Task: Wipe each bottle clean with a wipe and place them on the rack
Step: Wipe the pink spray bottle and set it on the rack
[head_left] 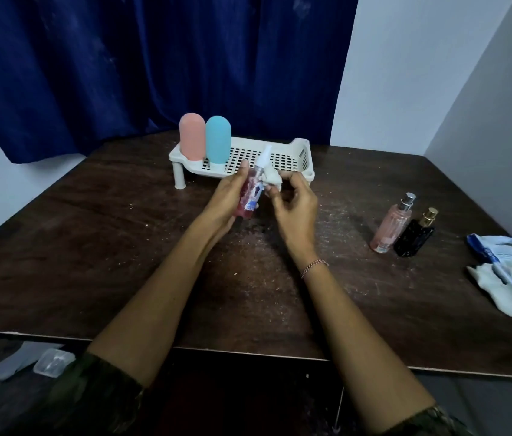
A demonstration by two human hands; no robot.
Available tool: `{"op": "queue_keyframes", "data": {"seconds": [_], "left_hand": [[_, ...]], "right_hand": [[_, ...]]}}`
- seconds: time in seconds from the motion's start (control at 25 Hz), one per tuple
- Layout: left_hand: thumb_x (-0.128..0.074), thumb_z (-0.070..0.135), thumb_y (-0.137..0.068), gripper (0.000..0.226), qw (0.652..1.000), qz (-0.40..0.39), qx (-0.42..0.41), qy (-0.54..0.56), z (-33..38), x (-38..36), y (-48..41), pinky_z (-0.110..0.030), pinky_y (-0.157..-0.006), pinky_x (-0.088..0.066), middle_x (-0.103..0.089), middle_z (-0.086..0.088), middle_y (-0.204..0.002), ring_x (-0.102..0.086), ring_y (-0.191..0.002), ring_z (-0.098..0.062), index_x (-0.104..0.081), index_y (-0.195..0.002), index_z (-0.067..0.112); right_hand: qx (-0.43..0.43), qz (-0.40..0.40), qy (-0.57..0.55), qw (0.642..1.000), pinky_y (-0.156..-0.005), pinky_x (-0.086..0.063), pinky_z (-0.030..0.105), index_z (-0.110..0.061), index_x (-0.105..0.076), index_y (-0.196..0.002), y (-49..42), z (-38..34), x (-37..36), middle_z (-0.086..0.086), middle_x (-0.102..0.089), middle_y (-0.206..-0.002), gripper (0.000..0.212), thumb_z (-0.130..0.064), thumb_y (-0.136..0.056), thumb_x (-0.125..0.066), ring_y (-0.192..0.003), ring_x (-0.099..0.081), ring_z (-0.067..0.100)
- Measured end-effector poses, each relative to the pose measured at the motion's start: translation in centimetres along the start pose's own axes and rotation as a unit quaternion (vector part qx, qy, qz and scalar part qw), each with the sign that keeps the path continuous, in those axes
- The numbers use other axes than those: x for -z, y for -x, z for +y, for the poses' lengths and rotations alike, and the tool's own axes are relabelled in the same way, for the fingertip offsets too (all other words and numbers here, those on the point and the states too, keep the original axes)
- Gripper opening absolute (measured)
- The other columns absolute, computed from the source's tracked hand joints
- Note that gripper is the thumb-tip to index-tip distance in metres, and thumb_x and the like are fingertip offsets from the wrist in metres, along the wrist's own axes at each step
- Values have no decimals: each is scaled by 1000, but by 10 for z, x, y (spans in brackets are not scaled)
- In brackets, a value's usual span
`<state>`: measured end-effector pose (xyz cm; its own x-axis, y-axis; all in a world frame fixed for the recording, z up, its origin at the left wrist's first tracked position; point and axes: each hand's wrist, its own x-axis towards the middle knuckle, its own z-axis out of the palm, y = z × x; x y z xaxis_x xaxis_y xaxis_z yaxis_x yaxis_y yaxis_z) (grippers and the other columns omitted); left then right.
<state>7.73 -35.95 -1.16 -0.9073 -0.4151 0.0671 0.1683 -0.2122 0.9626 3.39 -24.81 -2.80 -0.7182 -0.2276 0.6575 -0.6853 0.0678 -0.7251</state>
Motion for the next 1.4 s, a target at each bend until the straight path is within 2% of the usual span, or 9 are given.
{"op": "queue_keyframes", "data": {"seconds": [0.16,0.32,0.44,0.64,0.88,1.0,1.12,1.24,1.4], "left_hand": [[-40,35,-98,38,997,3,-5,81,1,4,-5,-23,-63,-53,-63,-4,-92,-63,-77,-12,-48,-118,4],[-35,33,-101,34,991,74,-19,110,3,7,-10,-30,-72,-55,-61,-6,-93,-63,-76,-11,-45,-118,6],[-36,30,-101,28,991,91,-31,97,4,10,-9,-21,-52,-51,-59,-7,-81,-61,-54,-6,-48,-108,6],[-37,20,-101,21,994,75,-48,68,1,9,-8,-18,-47,-48,-57,-8,-79,-60,-51,-4,-47,-84,12],[-39,44,-97,31,999,12,33,-36,7,3,2,-19,-40,-43,-58,-3,-72,-54,-51,-10,-53,-90,17],[-51,37,-94,22,999,-26,37,-25,1,3,1,-20,-40,-45,-60,-3,-75,-55,-50,-9,-53,-90,15],[-54,34,-93,24,999,-4,32,-9,0,6,-2,-21,-47,-49,-67,0,-65,-60,-52,-8,-62,-86,12],[-52,29,-94,27,999,48,11,16,1,8,-6,-19,-57,-50,-69,3,-60,-63,-56,-6,-64,-78,11],[-49,30,-95,31,990,86,20,112,5,14,-10,-23,-54,-53,-69,-3,-66,-65,-58,-12,-62,-86,3]], "right_hand": [[1,-50,-12,999,-69,-51,17,-8,-61,-96,5,-3,-2,2,-63,-89,16,-7,-81,-68,-76,-57,6],[50,-138,8,989,-64,-45,12,-8,-63,-89,8,-2,-3,-1,-60,-85,12,-4,-79,-69,-70,-52,1],[76,-190,13,979,-64,-50,21,-4,-65,-88,11,-2,-6,4,-61,-85,13,-1,-77,-71,-70,-57,11],[106,-142,47,983,-70,-49,22,-3,-66,-91,9,-5,-5,3,-62,-88,13,-3,-79,-69,-75,-55,9],[57,17,46,997,-67,-47,17,-5,-66,-87,-1,3,1,2,-63,-84,10,-6,-78,-70,-74,-56,9],[12,53,29,998,-66,-48,17,-4,-66,-90,-3,5,1,0,-62,-85,12,-4,-79,-70,-76,-55,8],[2,36,20,999,-66,-46,12,-3,-65,-89,-2,4,0,-1,-60,-85,9,-4,-80,-68,-74,-53,6],[33,-18,0,999,-72,-50,16,-3,-66,-90,2,2,-4,2,-60,-90,10,-2,-80,-67,-80,-56,7],[68,-111,-8,992,-70,-49,11,-1,-67,-90,11,-4,-10,6,-61,-94,14,3,-76,-69,-81,-55,1]]}}
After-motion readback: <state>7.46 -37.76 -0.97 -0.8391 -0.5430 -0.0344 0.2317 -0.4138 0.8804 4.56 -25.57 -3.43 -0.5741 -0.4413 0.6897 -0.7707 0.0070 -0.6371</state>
